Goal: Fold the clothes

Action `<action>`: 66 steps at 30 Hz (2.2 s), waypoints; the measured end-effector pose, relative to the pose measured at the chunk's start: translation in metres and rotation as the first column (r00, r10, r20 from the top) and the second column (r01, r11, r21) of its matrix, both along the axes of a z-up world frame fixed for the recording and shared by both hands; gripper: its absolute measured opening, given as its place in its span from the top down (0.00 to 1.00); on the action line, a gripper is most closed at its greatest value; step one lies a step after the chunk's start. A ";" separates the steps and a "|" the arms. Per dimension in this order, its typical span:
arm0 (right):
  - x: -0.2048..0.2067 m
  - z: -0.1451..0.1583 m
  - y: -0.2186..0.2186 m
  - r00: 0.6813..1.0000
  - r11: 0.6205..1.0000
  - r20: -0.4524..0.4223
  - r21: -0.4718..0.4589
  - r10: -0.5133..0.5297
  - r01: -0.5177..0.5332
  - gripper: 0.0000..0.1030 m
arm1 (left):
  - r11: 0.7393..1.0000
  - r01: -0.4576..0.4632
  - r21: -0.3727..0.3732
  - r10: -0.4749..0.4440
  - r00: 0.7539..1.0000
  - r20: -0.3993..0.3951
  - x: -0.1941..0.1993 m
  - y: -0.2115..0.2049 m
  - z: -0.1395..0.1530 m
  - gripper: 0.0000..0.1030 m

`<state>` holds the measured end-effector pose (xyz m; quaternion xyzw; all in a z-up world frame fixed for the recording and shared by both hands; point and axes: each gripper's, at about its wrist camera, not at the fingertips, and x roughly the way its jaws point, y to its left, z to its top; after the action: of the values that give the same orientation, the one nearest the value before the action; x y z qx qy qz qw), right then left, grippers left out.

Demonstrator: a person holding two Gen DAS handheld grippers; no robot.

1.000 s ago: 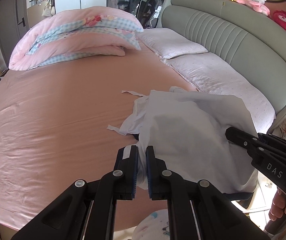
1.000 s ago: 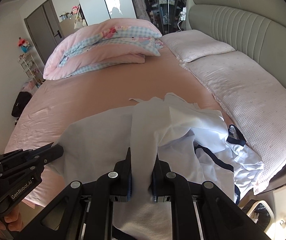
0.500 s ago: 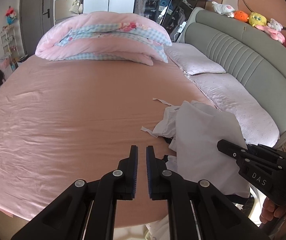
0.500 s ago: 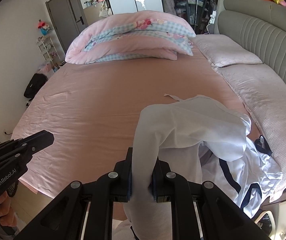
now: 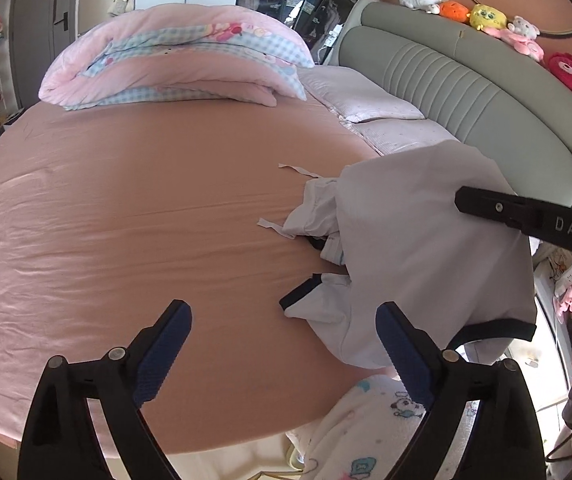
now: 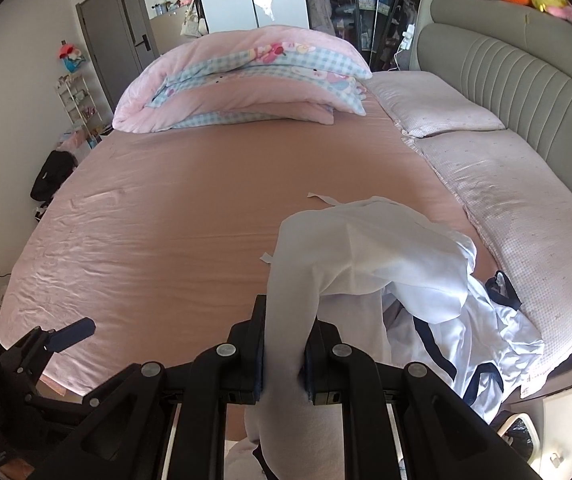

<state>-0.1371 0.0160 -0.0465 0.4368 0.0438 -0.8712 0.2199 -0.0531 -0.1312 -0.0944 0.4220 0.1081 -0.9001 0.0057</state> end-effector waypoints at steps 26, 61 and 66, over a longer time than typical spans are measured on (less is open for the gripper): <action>-0.011 -0.001 0.021 0.998 0.997 0.041 -0.055 -0.053 0.055 0.87 | 0.977 0.119 0.179 -0.125 0.992 0.022 0.000 0.073 -0.038 0.09; -0.012 0.015 0.063 0.989 0.971 0.068 -0.189 -0.133 0.144 0.87 | 0.967 -0.243 0.081 0.238 0.969 0.074 -0.040 0.075 -0.068 0.09; -0.012 0.015 0.067 0.987 0.967 0.082 -0.204 -0.140 0.154 0.87 | 0.964 -0.260 -0.046 0.262 0.964 0.046 -0.039 0.070 -0.063 0.09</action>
<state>-0.1489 0.0828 -0.0318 0.4421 -0.0880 -0.8697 0.2008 -0.0920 -0.0608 -0.1572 0.4271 0.1450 -0.8822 0.1353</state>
